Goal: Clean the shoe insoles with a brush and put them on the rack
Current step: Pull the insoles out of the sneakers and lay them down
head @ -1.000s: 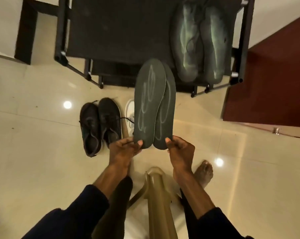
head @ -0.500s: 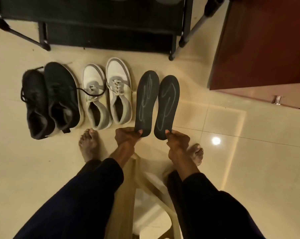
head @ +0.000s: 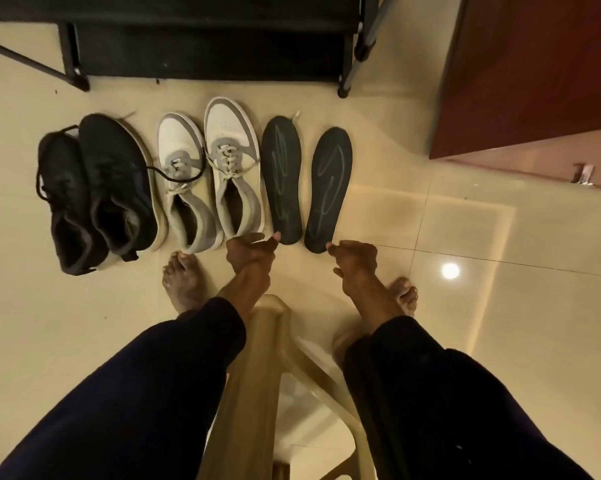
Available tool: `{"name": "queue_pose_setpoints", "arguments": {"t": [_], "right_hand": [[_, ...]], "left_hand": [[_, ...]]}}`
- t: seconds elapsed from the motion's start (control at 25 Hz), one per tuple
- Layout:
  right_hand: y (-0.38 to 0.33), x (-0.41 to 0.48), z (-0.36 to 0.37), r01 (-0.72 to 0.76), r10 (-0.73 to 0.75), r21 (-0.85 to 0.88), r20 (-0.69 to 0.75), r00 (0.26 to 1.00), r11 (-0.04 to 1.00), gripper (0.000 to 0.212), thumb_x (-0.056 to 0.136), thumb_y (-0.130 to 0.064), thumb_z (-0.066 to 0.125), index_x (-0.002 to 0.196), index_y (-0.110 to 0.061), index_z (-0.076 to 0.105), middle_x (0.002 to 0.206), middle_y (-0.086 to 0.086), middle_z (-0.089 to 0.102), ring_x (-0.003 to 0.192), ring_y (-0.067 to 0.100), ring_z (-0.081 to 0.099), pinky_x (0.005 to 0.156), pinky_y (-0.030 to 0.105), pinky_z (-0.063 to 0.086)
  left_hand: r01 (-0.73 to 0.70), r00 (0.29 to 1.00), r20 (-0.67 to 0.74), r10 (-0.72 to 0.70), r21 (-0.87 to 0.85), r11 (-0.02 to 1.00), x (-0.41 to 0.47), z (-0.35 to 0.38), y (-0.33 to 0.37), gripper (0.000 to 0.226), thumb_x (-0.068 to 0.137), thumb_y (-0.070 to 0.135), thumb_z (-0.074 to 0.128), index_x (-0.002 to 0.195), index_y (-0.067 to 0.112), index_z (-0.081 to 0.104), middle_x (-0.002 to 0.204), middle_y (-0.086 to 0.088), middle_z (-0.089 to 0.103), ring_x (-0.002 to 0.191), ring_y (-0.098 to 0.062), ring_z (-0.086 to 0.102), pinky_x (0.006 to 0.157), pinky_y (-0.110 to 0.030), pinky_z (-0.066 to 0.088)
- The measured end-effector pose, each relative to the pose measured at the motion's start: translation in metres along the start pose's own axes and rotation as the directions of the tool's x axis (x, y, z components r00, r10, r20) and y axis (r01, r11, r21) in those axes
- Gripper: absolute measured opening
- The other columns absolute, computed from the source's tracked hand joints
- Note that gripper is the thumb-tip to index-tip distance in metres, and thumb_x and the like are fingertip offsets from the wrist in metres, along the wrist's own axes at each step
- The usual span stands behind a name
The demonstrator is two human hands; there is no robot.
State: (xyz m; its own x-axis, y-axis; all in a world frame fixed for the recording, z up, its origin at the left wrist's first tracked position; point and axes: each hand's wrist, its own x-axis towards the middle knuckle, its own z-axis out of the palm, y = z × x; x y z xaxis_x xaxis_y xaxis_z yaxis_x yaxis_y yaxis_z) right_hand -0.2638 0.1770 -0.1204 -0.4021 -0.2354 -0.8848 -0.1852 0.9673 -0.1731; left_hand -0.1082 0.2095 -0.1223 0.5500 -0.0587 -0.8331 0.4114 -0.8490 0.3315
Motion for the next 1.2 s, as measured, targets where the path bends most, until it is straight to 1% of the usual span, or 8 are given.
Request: {"name": "queue_pose_setpoints", "arguments": {"t": [0.12,0.2,0.36,0.56,0.72,0.92,1.04,1.2], "right_hand": [[-0.021,-0.042,-0.019,0.094,-0.095,0.104,0.004,0.995,0.990,0.018,0.079,-0.017,0.085,0.096,-0.013,0.079,0.107,0.012,0.076,0.101,0.033,0.071,0.089,0.048,0.061],[-0.051,-0.082,-0.037,0.174,-0.190,0.211,0.057,0.980,0.962,0.007,0.082,-0.008,0.080,0.083,-0.015,0.080,0.093,0.012,0.078,0.088,0.030,0.074,0.083,0.044,0.063],[-0.134,-0.165,-0.071,0.257,-0.378,0.507,0.151,0.913,0.823,0.013,0.092,-0.006,0.072,0.103,-0.002,0.076,0.099,0.015,0.078,0.090,0.025,0.075,0.085,0.036,0.061],[-0.240,-0.215,-0.080,0.159,-0.387,0.687,0.190,0.902,0.709,0.028,0.097,-0.021,0.067,0.110,0.004,0.068,0.107,0.020,0.075,0.099,0.030,0.075,0.089,0.038,0.061],[-0.295,-0.233,-0.067,0.120,-0.356,0.620,0.271,0.894,0.775,0.023,0.090,-0.018,0.076,0.102,0.000,0.067,0.102,0.021,0.075,0.085,0.028,0.076,0.068,0.030,0.062],[-0.309,-0.236,-0.055,0.409,-0.477,0.414,0.073,0.876,0.813,0.012,0.086,-0.007,0.080,0.085,-0.012,0.069,0.082,0.008,0.073,0.070,0.020,0.072,0.057,0.026,0.056],[-0.259,-0.230,-0.071,0.545,-0.566,0.326,-0.033,0.823,0.773,0.009,0.085,-0.010,0.081,0.090,-0.015,0.075,0.082,0.005,0.077,0.072,0.017,0.074,0.056,0.025,0.055],[-0.147,-0.219,-0.108,0.570,-0.582,0.295,-0.055,0.812,0.767,0.009,0.087,-0.013,0.079,0.085,-0.020,0.074,0.078,0.004,0.077,0.071,0.021,0.074,0.060,0.029,0.057]], "left_hand": [[0.009,0.986,0.165,0.025,-0.204,0.979,-0.043,-0.028,0.032,0.001,0.092,-0.002,0.068,0.094,-0.002,0.068,0.081,-0.012,0.073,0.064,-0.026,0.066,0.073,-0.037,0.058],[-0.039,0.951,0.283,0.126,-0.292,0.956,-0.072,-0.047,0.066,0.009,0.097,-0.004,0.058,0.097,-0.003,0.068,0.085,-0.012,0.076,0.071,-0.025,0.073,0.077,-0.038,0.062],[-0.145,0.921,0.268,0.282,-0.435,0.889,-0.133,-0.067,0.156,0.022,0.098,0.008,0.062,0.112,-0.009,0.066,0.100,-0.018,0.075,0.087,-0.028,0.077,0.088,-0.039,0.062],[-0.158,0.934,0.182,0.309,-0.566,0.809,-0.179,-0.060,0.263,0.037,0.096,0.034,0.068,0.111,-0.001,0.070,0.105,-0.014,0.077,0.096,-0.023,0.076,0.084,-0.032,0.062],[-0.109,0.954,0.156,0.256,-0.614,0.782,-0.176,-0.054,0.308,0.036,0.090,0.028,0.077,0.107,-0.004,0.070,0.098,-0.020,0.075,0.088,-0.029,0.077,0.074,-0.032,0.063],[-0.157,0.899,0.280,0.337,-0.512,0.844,-0.164,-0.068,0.318,0.029,0.083,-0.001,0.080,0.109,0.001,0.067,0.095,-0.015,0.075,0.087,-0.025,0.077,0.074,-0.031,0.062],[-0.258,0.857,0.329,0.396,-0.391,0.883,-0.170,-0.078,0.292,0.028,0.083,-0.006,0.077,0.106,0.004,0.066,0.088,-0.012,0.076,0.087,-0.024,0.077,0.077,-0.034,0.062],[-0.320,0.844,0.353,0.404,-0.274,0.907,-0.196,-0.084,0.207,0.033,0.085,-0.007,0.075,0.115,0.002,0.065,0.102,-0.012,0.077,0.092,-0.025,0.077,0.071,-0.030,0.062]]}}
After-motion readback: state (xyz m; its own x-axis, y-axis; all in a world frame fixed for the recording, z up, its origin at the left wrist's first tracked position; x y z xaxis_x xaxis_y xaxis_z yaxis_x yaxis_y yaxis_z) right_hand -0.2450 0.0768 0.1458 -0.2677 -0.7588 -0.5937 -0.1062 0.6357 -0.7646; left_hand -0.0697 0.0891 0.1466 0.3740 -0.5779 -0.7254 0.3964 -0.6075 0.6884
